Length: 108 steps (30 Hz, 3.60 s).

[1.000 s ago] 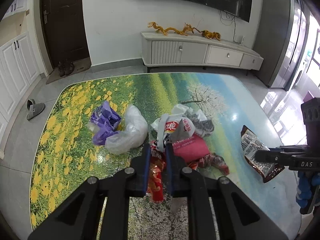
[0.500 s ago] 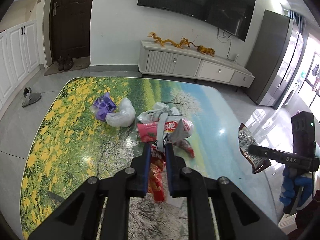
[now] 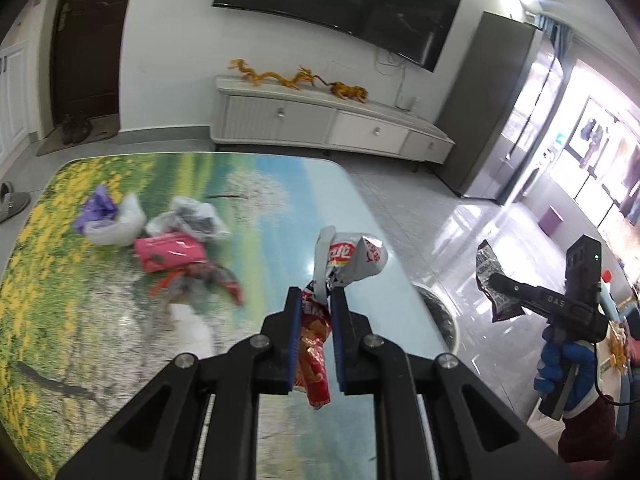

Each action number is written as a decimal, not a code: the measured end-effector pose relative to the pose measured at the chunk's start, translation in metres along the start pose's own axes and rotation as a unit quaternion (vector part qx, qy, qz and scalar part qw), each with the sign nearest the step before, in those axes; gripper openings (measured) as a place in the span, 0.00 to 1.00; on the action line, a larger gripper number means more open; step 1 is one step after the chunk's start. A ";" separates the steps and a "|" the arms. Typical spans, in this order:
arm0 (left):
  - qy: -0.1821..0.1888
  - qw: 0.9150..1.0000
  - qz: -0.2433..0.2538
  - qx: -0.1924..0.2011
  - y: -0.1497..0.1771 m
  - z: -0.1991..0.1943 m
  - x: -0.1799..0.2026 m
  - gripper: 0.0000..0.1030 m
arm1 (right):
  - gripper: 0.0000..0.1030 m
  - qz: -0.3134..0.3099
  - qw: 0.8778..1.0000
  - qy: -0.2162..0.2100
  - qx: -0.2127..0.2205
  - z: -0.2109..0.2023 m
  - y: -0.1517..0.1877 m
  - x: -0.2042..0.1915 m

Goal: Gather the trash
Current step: 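Carry both bags over the trash bin and open both tools to drop them, then move both tools back from the bin to the table pile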

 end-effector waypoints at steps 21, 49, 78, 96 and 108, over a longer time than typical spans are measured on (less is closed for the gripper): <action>0.110 0.979 0.115 -0.124 0.019 0.174 0.218 0.13 | 0.18 0.109 0.989 0.099 -0.021 0.012 0.019 0.163; 0.125 0.973 0.080 -0.179 0.033 0.238 0.266 0.38 | 0.44 0.155 0.975 0.155 -0.038 0.009 0.038 0.219; 0.055 0.989 0.098 -0.098 0.008 0.147 0.208 0.38 | 0.44 0.132 0.975 0.174 0.048 -0.066 0.000 0.174; -0.051 0.997 0.042 -0.030 0.005 0.070 0.054 0.38 | 0.44 0.060 0.986 0.152 0.040 -0.050 -0.010 0.081; -0.169 0.985 -0.036 -0.005 0.036 0.025 -0.092 0.38 | 0.44 -0.031 0.994 0.096 -0.031 0.014 0.006 0.002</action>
Point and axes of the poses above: each gripper's, at about its wrist camera, not at the fingertips, and z roughly the way its jaws point, x to its right, y to its underside, the point moved 9 cm from there along z, roughly the way its jaws point, and after that the axes turned 6 degrees about x, right-handed, at the moved point
